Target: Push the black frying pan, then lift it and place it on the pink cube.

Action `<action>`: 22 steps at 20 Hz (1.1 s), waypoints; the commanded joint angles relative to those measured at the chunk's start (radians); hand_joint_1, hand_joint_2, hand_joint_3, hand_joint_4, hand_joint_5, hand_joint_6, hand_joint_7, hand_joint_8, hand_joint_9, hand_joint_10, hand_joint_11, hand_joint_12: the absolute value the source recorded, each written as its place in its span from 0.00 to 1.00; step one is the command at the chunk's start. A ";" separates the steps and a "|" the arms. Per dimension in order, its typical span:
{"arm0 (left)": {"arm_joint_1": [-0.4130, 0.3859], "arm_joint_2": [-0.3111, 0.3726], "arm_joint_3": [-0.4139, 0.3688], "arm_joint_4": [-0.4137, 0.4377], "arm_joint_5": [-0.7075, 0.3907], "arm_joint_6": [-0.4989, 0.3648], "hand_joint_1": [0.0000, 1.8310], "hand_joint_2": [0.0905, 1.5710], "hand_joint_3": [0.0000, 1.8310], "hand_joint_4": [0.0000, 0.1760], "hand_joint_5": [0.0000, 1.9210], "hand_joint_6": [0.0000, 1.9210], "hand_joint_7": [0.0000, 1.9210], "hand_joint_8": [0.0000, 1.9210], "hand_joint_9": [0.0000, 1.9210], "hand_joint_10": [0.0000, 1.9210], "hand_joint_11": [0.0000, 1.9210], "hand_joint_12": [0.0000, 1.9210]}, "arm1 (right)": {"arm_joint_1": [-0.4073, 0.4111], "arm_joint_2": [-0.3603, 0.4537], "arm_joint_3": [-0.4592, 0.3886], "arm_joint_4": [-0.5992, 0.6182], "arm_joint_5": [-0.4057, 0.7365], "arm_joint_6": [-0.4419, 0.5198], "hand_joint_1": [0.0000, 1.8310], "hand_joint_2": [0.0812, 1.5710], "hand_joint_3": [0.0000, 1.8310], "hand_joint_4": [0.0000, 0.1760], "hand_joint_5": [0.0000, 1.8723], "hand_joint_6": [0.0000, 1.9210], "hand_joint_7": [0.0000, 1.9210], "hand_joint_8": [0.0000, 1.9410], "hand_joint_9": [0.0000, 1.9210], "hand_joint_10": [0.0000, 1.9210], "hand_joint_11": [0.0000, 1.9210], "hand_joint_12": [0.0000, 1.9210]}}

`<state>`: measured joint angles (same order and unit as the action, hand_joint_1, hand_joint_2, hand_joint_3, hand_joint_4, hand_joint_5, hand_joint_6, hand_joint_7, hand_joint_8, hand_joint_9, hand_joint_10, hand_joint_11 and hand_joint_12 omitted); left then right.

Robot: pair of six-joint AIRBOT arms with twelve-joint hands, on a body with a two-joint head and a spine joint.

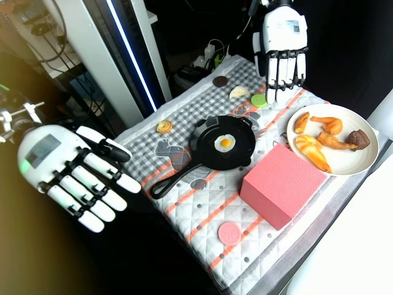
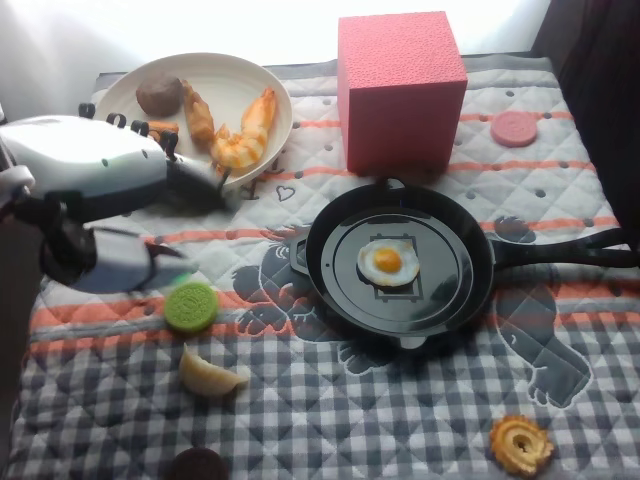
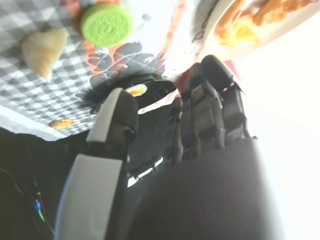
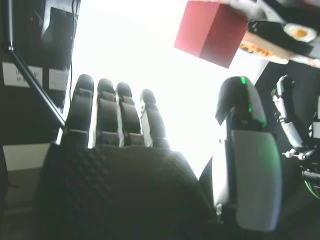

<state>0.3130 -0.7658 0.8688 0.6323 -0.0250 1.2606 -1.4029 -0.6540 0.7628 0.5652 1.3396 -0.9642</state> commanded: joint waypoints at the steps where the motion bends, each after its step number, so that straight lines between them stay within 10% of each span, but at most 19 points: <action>1: -0.006 0.011 -0.007 -0.001 -0.095 0.002 0.25 0.88 0.00 0.00 0.44 0.01 0.44 0.00 0.40 0.01 0.06 0.63 | -0.004 0.006 0.001 0.002 0.145 0.005 0.13 0.85 0.00 0.00 0.00 0.00 0.01 0.00 0.04 0.04 0.00 0.23; 15: 0.007 -0.127 0.075 0.064 -0.006 0.002 0.28 0.84 0.00 0.00 0.40 0.00 0.36 0.00 0.32 0.00 0.00 0.64 | -0.027 0.009 -0.003 -0.001 0.162 0.005 0.11 0.84 0.00 0.00 0.00 0.00 0.01 0.00 0.06 0.00 0.00 0.33; 22: 0.018 -0.165 0.083 0.089 -0.017 0.002 0.18 0.82 0.00 0.00 0.24 0.00 0.18 0.00 0.15 0.00 0.00 0.36 | -0.032 0.009 -0.003 0.003 0.163 0.005 0.10 0.84 0.00 0.00 0.00 0.00 0.01 0.00 0.05 0.00 0.00 0.31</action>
<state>0.3367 -0.9382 0.9493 0.7158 0.0322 1.2606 -1.4399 -0.6521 0.7578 0.5629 1.3838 -0.9646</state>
